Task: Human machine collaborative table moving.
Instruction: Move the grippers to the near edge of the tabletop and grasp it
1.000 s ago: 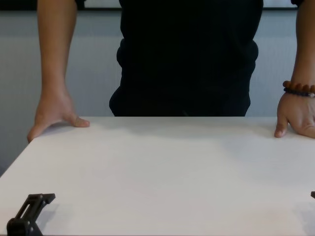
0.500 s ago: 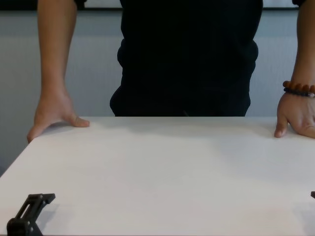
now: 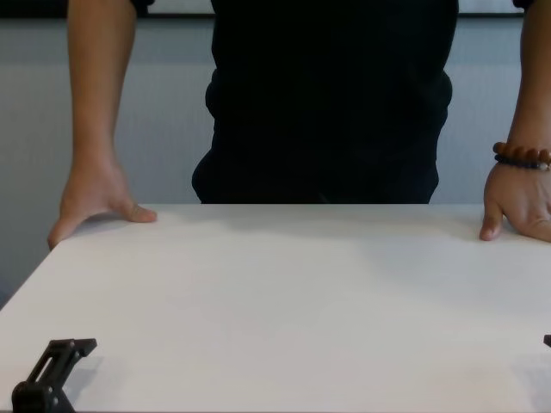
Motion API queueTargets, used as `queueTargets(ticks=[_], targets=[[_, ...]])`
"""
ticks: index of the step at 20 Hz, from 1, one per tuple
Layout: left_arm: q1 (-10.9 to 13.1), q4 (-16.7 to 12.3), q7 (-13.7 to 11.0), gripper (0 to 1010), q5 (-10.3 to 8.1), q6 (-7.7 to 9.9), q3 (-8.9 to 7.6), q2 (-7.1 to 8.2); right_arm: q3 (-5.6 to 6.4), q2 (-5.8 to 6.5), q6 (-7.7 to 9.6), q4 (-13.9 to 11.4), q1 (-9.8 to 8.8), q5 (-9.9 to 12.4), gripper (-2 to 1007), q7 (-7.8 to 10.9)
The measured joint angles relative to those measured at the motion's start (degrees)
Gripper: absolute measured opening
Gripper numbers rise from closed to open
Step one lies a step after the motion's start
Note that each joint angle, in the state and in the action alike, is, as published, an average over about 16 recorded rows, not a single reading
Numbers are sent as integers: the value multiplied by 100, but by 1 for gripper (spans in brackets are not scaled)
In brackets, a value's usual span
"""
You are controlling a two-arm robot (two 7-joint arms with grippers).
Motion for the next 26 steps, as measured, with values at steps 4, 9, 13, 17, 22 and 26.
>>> queueTargets(ticks=[4, 9, 13, 17, 22, 26], targets=[[0, 0, 0, 995, 0, 0, 0, 0, -1, 1, 1, 0, 0, -1, 970, 0], [0, 0, 0, 958, 0, 0, 0, 0, -2, 2, 1, 0, 1, -3, 892, 0], [0, 0, 0, 892, 0, 0, 0, 0, -3, 2, 2, 0, 1, -4, 788, 0], [0, 0, 0, 792, 0, 0, 0, 0, -3, 2, 2, 0, 1, -4, 664, 0], [0, 0, 0, 637, 0, 0, 0, 0, -3, 2, 1, 0, 1, -5, 501, -1], [0, 0, 1, 529, 0, 0, 0, 0, -3, 2, 1, 0, 2, -6, 392, -2]])
